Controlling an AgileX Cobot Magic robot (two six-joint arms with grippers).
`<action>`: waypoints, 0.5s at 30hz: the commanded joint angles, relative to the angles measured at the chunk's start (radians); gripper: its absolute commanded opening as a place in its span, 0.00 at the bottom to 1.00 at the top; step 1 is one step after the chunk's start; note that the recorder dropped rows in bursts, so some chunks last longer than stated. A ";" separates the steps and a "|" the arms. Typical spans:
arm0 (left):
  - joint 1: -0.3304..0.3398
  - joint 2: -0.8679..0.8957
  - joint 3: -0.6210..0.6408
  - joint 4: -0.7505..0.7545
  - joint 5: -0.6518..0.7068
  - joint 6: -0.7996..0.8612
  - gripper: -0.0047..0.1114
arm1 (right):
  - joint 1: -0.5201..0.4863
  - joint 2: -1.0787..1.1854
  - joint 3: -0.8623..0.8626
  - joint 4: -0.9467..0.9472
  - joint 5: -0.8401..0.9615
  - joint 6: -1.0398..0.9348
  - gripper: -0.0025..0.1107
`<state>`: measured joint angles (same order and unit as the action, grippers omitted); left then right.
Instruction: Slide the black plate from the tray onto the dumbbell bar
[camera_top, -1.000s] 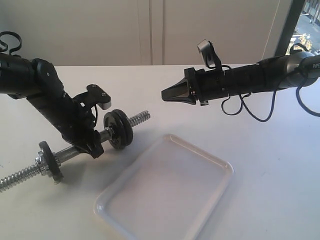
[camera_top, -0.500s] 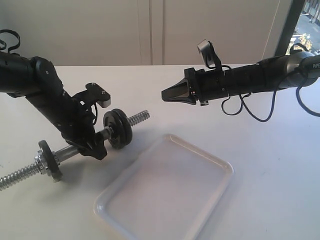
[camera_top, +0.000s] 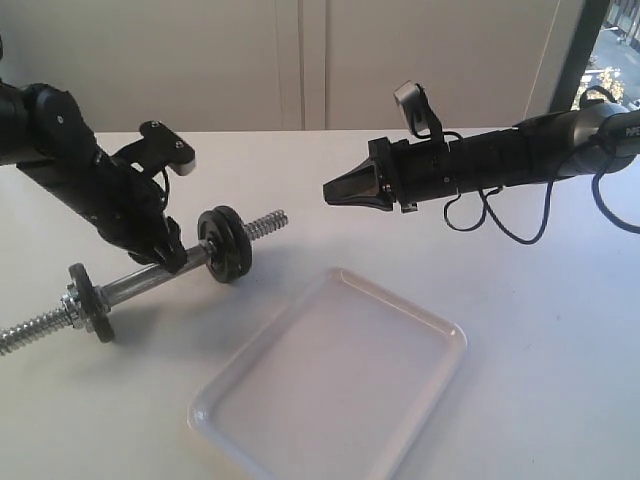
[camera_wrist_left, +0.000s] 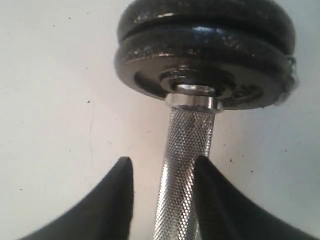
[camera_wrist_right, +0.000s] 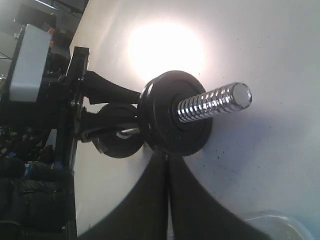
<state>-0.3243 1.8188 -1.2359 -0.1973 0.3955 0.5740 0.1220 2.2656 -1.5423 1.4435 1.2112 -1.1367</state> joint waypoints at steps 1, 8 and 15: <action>0.061 -0.013 0.001 0.014 -0.106 -0.072 0.17 | -0.005 -0.010 -0.004 -0.007 0.010 -0.003 0.02; 0.091 0.054 0.001 0.014 -0.126 -0.078 0.04 | -0.005 -0.010 -0.004 -0.008 0.010 -0.003 0.02; 0.091 0.108 0.001 0.014 -0.081 -0.077 0.04 | -0.005 -0.010 -0.004 -0.013 0.010 -0.003 0.02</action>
<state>-0.2251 1.9049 -1.2507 -0.1664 0.2004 0.5025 0.1220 2.2656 -1.5423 1.4335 1.2112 -1.1367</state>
